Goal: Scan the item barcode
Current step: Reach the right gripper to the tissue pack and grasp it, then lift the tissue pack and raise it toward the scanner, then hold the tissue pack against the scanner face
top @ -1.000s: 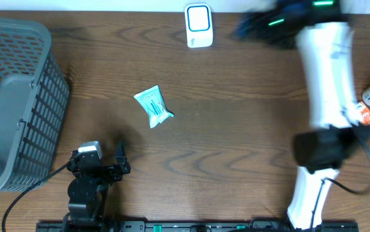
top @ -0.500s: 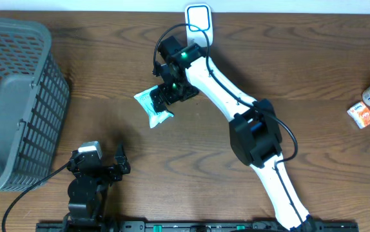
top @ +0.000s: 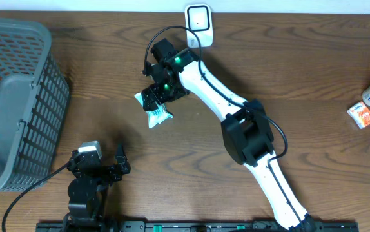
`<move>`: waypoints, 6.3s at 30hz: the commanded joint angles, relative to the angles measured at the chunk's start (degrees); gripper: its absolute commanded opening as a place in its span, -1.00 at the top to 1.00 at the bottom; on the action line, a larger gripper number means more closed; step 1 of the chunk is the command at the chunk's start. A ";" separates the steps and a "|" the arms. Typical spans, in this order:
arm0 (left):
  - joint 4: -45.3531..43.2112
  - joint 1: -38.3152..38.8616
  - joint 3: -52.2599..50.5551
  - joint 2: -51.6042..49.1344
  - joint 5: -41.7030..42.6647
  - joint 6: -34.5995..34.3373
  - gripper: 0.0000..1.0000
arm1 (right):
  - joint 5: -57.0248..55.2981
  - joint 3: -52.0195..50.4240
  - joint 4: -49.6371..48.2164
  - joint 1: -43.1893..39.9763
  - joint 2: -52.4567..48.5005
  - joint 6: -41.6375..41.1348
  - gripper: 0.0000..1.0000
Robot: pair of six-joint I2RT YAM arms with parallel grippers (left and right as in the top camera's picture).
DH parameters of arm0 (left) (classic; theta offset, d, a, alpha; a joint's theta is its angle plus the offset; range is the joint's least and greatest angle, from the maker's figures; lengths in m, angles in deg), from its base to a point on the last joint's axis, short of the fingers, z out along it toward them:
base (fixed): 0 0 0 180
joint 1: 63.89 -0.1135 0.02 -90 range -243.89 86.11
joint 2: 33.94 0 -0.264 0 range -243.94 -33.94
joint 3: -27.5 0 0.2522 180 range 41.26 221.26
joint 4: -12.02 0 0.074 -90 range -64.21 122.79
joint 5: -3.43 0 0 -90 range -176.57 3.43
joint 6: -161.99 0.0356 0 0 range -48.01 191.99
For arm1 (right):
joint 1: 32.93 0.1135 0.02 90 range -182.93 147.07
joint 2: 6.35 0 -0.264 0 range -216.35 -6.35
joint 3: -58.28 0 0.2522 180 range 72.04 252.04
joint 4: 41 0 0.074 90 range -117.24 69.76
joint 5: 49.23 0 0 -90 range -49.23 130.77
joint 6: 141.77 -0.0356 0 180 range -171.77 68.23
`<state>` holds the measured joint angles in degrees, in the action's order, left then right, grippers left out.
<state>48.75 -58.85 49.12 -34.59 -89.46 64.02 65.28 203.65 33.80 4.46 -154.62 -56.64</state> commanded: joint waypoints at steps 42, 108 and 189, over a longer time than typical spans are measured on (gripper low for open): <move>1.40 0.17 -0.76 0.04 0.35 -0.70 -0.96 | 56.19 17.53 36.28 -12.20 -3.67 -53.31 0.97; 1.40 0.17 -0.76 0.04 0.35 -0.70 -0.96 | 63.28 17.16 -16.90 -9.14 20.26 71.60 0.98; 1.40 0.17 -0.76 0.04 0.35 -0.70 -0.96 | -11.30 -5.14 -31.61 -19.63 16.72 -55.12 0.97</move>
<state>48.81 -58.85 49.12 -34.70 -89.44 64.02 70.11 197.83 4.38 -16.70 -137.88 -100.52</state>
